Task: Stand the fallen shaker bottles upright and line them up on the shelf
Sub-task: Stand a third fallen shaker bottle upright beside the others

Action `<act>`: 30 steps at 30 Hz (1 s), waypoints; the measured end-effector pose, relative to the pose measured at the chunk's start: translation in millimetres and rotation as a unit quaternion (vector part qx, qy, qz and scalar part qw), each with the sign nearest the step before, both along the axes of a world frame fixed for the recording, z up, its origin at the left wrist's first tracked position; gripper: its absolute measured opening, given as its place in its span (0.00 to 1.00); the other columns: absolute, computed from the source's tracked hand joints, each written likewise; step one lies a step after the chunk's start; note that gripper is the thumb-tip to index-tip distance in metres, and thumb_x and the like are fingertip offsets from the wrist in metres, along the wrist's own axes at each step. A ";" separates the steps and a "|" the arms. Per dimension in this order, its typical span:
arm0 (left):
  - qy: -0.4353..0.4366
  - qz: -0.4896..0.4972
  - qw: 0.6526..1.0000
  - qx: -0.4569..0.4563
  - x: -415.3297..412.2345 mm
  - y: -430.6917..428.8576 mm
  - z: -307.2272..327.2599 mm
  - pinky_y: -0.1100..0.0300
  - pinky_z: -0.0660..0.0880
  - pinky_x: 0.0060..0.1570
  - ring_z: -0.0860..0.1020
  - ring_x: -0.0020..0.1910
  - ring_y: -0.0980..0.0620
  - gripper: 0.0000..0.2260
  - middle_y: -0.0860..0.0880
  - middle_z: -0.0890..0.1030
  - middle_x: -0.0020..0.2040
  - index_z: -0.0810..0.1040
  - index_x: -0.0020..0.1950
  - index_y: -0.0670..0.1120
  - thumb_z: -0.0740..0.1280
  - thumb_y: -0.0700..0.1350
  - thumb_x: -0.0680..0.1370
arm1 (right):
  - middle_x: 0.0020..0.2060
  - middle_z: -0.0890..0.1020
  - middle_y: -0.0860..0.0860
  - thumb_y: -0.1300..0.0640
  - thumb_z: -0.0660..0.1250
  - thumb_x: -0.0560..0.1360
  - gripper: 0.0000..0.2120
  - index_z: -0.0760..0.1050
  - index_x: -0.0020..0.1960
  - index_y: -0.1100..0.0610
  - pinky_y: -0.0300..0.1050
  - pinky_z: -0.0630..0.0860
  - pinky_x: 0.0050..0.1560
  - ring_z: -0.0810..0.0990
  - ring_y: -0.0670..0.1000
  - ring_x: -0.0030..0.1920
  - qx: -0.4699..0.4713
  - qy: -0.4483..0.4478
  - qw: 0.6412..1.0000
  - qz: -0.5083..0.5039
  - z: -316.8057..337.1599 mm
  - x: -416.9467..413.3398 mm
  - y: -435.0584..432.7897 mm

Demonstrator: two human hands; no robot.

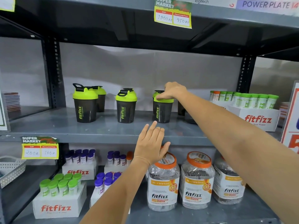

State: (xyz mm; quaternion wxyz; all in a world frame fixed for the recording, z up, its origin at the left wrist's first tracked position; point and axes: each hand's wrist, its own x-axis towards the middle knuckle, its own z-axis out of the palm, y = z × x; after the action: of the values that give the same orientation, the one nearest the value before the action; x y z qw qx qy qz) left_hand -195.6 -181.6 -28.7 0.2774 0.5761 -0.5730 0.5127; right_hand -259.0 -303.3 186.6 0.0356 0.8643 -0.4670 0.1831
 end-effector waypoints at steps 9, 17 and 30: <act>0.000 -0.003 1.000 -0.004 0.1 -0.1 -0.2 0.48 0.63 0.70 0.76 0.65 0.44 0.20 0.45 0.83 0.56 0.80 0.58 0.43 0.60 0.56 0.78 | 0.54 0.79 0.53 0.34 0.69 0.66 0.30 0.75 0.58 0.54 0.46 0.73 0.44 0.76 0.56 0.51 -0.040 -0.016 0.999 -0.004 -5.8 4.0 -1.9; 0.003 0.005 1.000 0.007 -0.4 0.6 0.2 0.48 0.61 0.70 0.75 0.66 0.44 0.21 0.45 0.82 0.56 0.79 0.58 0.43 0.60 0.57 0.78 | 0.53 0.79 0.52 0.40 0.69 0.66 0.25 0.76 0.56 0.55 0.47 0.75 0.46 0.78 0.56 0.51 -0.012 0.007 1.000 0.014 3.0 -2.1 0.6; 0.000 -0.001 1.000 0.000 -0.5 1.1 0.1 0.48 0.60 0.70 0.75 0.65 0.43 0.21 0.45 0.82 0.56 0.80 0.58 0.42 0.61 0.57 0.77 | 0.61 0.78 0.55 0.40 0.72 0.69 0.31 0.74 0.66 0.55 0.52 0.81 0.53 0.76 0.55 0.49 -0.012 -0.015 0.998 0.060 -4.6 -6.7 -5.3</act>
State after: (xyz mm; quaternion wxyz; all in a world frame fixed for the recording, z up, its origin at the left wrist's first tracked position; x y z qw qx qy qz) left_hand -196.1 -180.5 -28.5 0.2774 0.5754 -0.5736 0.5127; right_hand -265.7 -308.6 182.1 0.0280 0.8873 -0.4130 0.2035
